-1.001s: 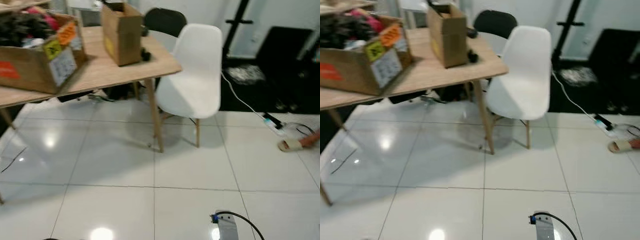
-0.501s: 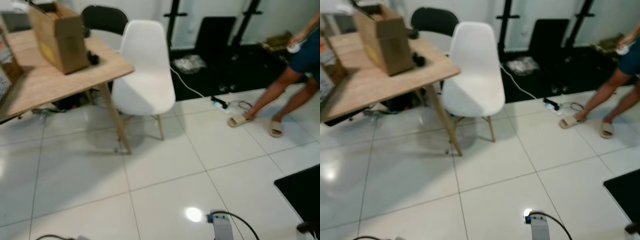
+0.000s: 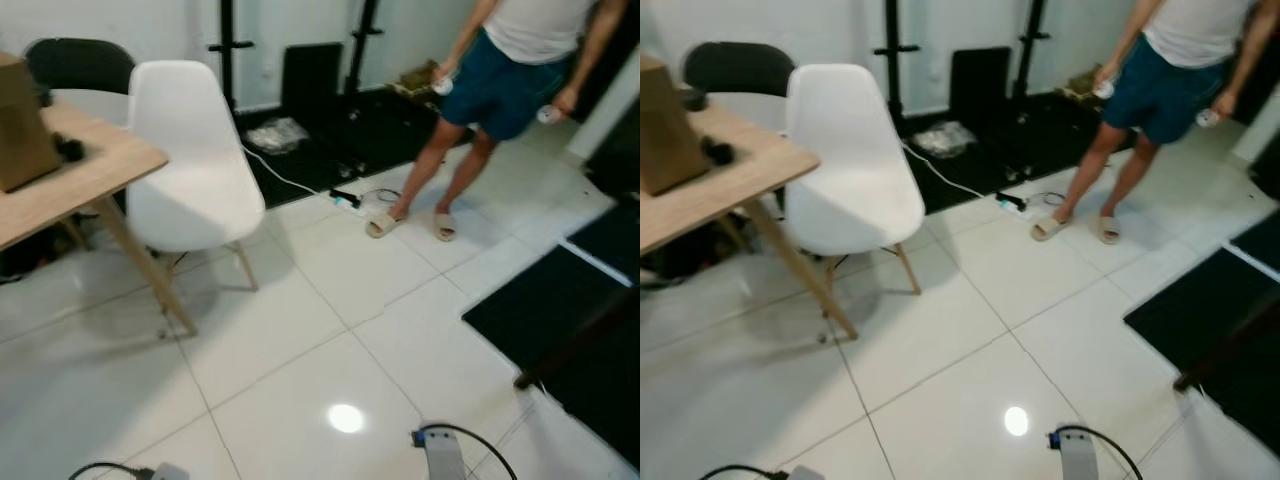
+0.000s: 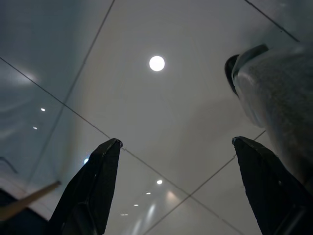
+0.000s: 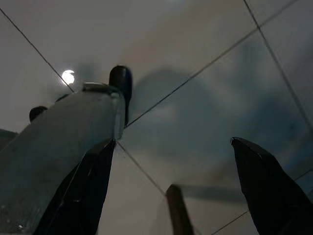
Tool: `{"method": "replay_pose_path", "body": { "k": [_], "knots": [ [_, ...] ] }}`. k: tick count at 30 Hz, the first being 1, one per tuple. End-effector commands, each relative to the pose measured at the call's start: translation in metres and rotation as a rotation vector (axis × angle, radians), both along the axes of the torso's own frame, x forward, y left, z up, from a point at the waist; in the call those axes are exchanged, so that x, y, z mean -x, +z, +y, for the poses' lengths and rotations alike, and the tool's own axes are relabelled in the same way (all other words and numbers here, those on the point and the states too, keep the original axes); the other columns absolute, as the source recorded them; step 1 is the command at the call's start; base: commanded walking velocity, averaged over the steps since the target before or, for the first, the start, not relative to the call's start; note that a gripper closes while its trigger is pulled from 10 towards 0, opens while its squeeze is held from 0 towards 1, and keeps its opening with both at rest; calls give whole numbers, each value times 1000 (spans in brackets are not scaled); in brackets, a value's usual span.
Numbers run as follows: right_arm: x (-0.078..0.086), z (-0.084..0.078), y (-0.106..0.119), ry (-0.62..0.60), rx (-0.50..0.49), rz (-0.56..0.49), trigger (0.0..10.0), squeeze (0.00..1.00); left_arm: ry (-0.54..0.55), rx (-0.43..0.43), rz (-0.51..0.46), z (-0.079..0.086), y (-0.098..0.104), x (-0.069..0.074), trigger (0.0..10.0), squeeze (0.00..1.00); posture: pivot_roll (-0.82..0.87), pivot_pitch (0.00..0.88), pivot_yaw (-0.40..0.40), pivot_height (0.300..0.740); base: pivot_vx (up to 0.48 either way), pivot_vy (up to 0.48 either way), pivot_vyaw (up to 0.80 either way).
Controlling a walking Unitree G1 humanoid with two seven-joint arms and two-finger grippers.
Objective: Picking trash to rubbish bin
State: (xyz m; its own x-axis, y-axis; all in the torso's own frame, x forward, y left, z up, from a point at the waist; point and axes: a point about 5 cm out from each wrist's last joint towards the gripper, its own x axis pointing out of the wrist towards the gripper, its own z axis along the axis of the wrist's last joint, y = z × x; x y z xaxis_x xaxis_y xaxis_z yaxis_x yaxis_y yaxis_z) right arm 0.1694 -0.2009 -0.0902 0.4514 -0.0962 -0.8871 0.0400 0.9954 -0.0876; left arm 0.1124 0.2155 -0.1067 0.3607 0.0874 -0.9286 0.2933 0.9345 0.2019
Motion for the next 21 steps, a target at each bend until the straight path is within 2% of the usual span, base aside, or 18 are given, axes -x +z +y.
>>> {"method": "replay_pose_path", "body": {
  "k": [1,21],
  "knots": [
    [4,-4,-1,-9,4,16,10000,0,-21,37,24,-13,-4,7,10000,0,119,58,-46,740,0,0,-800],
    [6,-3,-2,-11,1,22,10000,0,-32,14,40,-7,-3,6,10000,0,105,58,-32,740,0,0,-800]
  ]
}}
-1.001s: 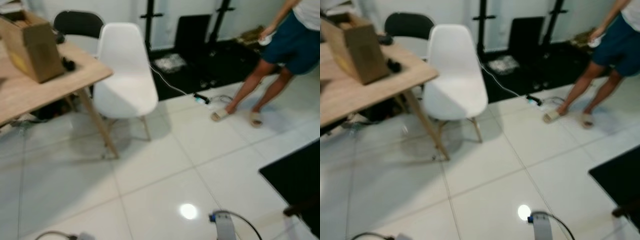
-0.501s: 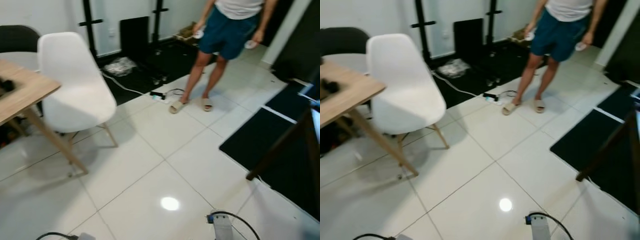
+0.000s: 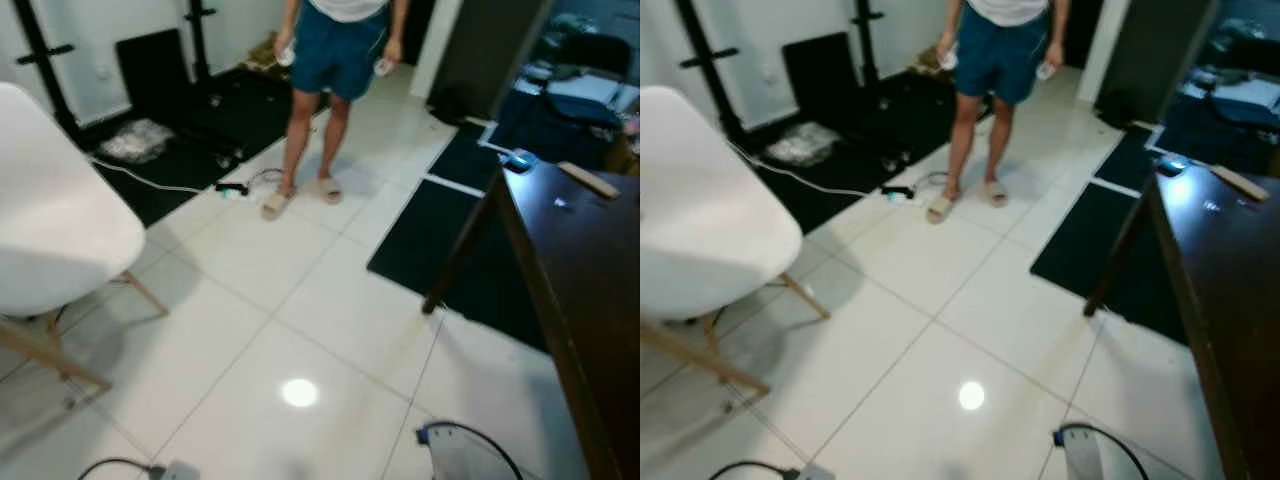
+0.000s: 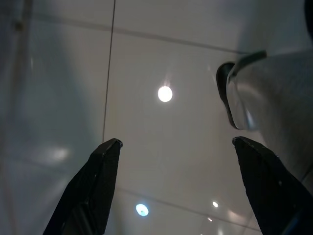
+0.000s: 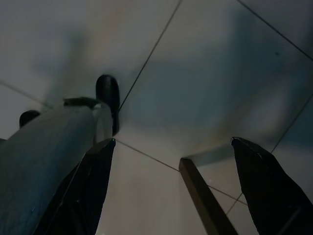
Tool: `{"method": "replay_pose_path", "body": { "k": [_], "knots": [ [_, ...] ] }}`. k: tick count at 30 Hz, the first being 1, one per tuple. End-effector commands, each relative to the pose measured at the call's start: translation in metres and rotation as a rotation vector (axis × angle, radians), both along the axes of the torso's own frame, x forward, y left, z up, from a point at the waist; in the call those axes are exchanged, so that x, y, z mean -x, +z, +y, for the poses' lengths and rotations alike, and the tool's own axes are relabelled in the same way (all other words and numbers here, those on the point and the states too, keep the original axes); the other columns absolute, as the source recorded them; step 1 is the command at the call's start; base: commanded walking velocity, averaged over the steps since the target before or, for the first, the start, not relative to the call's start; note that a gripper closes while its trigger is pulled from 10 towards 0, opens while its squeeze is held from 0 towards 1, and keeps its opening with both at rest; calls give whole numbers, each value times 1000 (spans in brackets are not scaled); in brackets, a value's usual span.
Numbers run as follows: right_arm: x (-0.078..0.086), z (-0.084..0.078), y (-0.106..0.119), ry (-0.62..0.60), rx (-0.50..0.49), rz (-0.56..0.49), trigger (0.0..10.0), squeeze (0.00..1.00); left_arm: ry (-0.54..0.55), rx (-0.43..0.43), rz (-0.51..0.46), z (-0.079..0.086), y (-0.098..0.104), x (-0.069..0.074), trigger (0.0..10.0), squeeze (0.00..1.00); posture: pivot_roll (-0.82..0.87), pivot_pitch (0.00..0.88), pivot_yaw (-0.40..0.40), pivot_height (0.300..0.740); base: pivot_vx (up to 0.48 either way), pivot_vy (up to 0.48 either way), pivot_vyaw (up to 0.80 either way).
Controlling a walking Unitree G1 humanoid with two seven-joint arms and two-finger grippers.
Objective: Picking trash to rubbish bin
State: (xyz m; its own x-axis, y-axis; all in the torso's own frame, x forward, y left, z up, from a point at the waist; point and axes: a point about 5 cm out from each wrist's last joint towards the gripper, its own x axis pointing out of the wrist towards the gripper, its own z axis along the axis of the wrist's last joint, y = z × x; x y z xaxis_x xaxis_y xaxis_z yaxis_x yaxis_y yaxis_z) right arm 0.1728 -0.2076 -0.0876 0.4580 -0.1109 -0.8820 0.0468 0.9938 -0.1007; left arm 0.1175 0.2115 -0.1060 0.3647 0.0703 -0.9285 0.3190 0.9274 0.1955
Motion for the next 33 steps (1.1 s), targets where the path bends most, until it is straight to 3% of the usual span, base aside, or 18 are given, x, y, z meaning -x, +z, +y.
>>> {"method": "replay_pose_path", "body": {
  "k": [1,16,33],
  "knots": [
    [10,3,-5,-6,-11,32,10000,0,-1,7,44,-3,-4,12,10000,0,105,58,-32,740,0,0,-800],
    [13,2,-6,9,-7,34,10000,0,49,-6,36,0,-4,13,10000,0,106,59,-34,740,0,0,-769],
    [14,2,-6,61,7,37,10000,0,93,-2,48,4,-4,15,10000,0,107,53,-44,740,0,0,0]
  ]
}}
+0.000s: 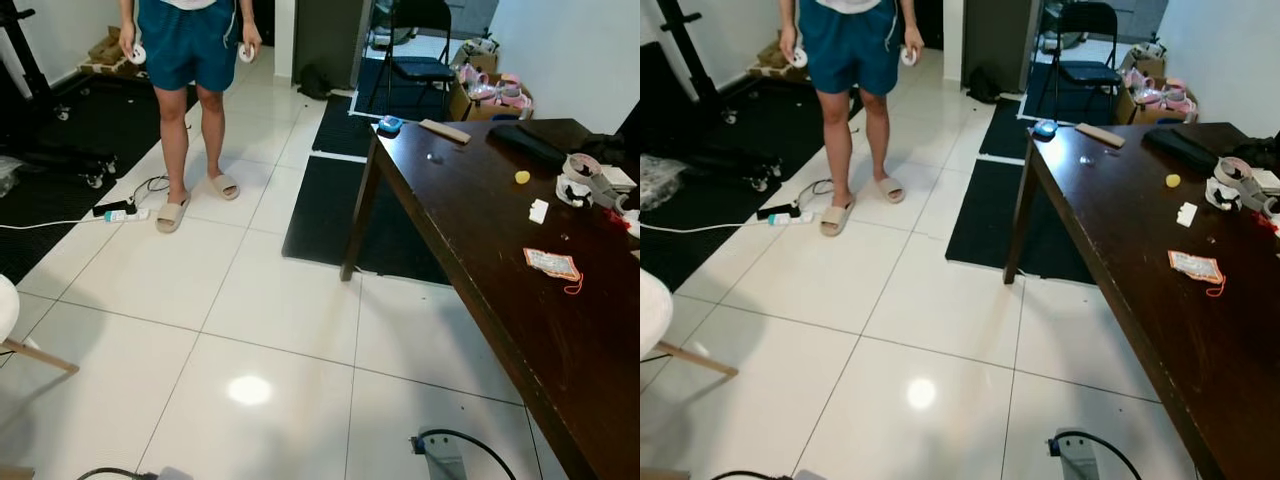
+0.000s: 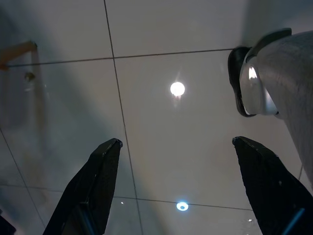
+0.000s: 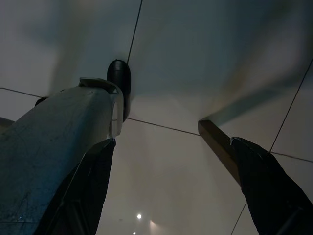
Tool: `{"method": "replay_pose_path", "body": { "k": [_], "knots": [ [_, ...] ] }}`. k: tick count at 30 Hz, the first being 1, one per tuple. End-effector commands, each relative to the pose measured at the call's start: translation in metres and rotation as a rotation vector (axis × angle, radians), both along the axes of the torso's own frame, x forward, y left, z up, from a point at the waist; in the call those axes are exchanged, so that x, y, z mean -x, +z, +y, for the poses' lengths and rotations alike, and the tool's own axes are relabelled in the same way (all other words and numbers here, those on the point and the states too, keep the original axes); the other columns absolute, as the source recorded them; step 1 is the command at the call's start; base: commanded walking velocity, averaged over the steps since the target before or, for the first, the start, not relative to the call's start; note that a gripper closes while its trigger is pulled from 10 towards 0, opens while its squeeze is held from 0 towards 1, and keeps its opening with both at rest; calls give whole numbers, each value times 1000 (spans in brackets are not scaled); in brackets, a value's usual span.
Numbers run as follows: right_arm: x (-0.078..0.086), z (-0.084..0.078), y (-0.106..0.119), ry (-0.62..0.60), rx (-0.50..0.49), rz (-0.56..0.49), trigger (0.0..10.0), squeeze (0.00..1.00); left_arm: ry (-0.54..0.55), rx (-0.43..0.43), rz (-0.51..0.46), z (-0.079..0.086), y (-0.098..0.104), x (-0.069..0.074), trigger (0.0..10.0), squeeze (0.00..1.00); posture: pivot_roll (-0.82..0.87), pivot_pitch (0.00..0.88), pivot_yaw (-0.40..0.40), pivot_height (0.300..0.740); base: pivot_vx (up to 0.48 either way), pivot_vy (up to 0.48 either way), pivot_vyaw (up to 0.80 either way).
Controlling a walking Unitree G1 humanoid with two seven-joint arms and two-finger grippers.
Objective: Picking trash to rubbish bin
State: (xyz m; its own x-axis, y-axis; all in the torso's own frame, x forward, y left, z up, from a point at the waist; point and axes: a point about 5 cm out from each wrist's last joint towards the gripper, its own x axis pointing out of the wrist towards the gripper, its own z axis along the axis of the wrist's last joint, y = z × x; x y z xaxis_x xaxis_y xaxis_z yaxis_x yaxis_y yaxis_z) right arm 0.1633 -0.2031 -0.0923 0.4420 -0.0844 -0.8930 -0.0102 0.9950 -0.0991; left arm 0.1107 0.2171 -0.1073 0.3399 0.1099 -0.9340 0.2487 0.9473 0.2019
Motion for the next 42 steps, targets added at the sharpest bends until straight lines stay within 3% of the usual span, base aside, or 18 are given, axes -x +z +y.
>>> {"method": "replay_pose_path", "body": {
  "k": [1,8,42],
  "knots": [
    [5,-2,-1,6,9,13,10000,0,14,12,29,-2,-3,8,10000,0,107,53,-44,740,0,0,0],
    [5,-3,-2,23,20,17,10000,0,7,25,41,-4,-3,9,10000,0,103,52,-47,740,126,0,0],
    [11,-7,-3,42,32,36,10000,0,19,38,65,-7,-6,19,10000,0,101,82,-53,740,343,0,-47]
  ]
}}
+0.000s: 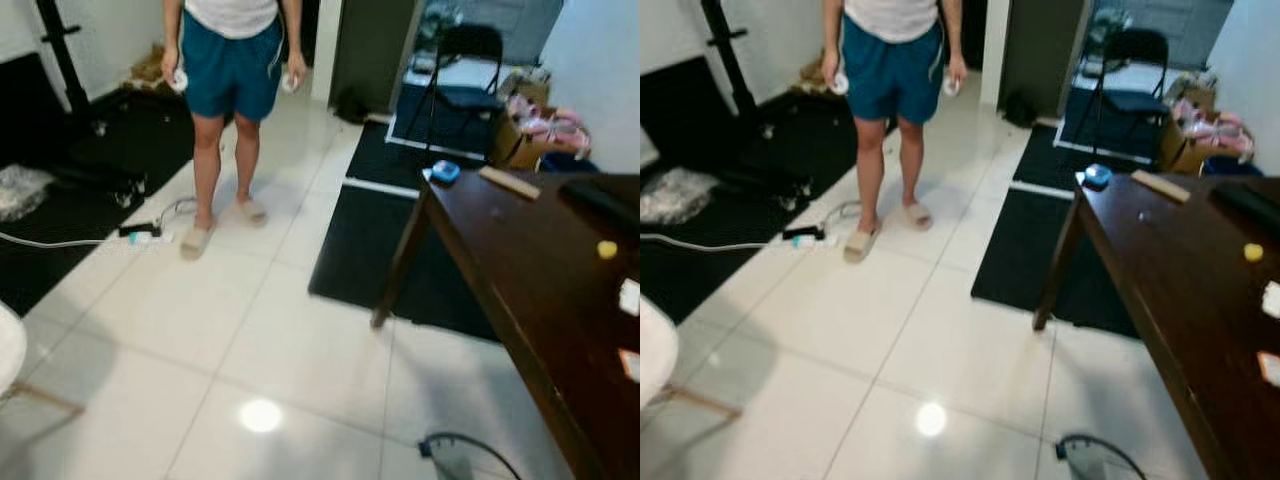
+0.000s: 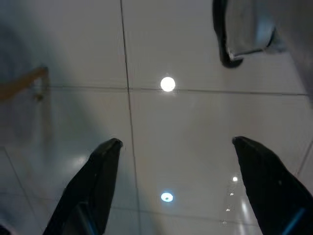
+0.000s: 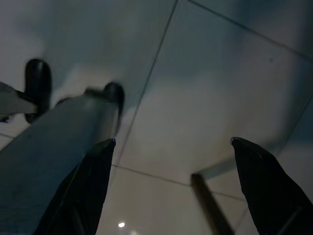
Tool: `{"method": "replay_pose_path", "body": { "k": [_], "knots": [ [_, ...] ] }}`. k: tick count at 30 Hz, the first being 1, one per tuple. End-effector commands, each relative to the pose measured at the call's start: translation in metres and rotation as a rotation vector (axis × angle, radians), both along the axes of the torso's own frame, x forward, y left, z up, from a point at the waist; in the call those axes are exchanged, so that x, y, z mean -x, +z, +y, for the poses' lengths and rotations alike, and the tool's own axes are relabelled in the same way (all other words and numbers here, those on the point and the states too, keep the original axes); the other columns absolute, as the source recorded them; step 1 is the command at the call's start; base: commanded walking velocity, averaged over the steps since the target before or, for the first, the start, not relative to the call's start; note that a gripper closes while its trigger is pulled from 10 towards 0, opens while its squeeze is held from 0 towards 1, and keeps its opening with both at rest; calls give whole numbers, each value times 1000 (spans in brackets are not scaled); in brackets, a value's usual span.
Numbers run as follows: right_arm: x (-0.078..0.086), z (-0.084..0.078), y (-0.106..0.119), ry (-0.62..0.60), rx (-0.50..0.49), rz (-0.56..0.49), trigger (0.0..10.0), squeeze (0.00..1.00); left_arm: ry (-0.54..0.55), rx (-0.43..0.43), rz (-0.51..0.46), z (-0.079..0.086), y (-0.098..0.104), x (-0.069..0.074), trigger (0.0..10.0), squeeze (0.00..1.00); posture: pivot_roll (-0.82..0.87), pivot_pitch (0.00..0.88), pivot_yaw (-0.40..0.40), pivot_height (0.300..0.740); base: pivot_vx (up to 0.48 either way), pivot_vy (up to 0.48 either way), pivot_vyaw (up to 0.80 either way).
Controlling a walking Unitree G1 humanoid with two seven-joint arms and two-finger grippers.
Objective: Picking trash to rubbish bin
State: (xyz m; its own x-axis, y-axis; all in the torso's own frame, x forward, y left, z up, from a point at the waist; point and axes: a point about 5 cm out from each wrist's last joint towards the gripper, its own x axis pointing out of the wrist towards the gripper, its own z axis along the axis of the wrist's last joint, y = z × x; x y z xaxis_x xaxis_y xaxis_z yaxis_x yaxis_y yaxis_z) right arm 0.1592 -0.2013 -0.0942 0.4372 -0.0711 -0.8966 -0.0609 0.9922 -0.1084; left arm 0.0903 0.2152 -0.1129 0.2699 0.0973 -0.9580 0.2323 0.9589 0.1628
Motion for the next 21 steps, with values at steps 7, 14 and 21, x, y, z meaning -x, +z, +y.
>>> {"method": "replay_pose_path", "body": {
  "k": [7,14,21],
  "knots": [
    [7,-10,-1,-2,27,24,10000,0,-13,14,-6,-5,0,-2,10000,0,102,86,-58,740,347,0,-571],
    [6,-10,-1,1,26,23,10000,0,-13,16,-2,-5,-1,0,10000,0,104,89,-58,740,348,0,0],
    [7,-9,-1,18,26,24,10000,0,-15,16,3,-5,-1,2,10000,0,105,91,-58,740,347,0,0]
  ]
}}
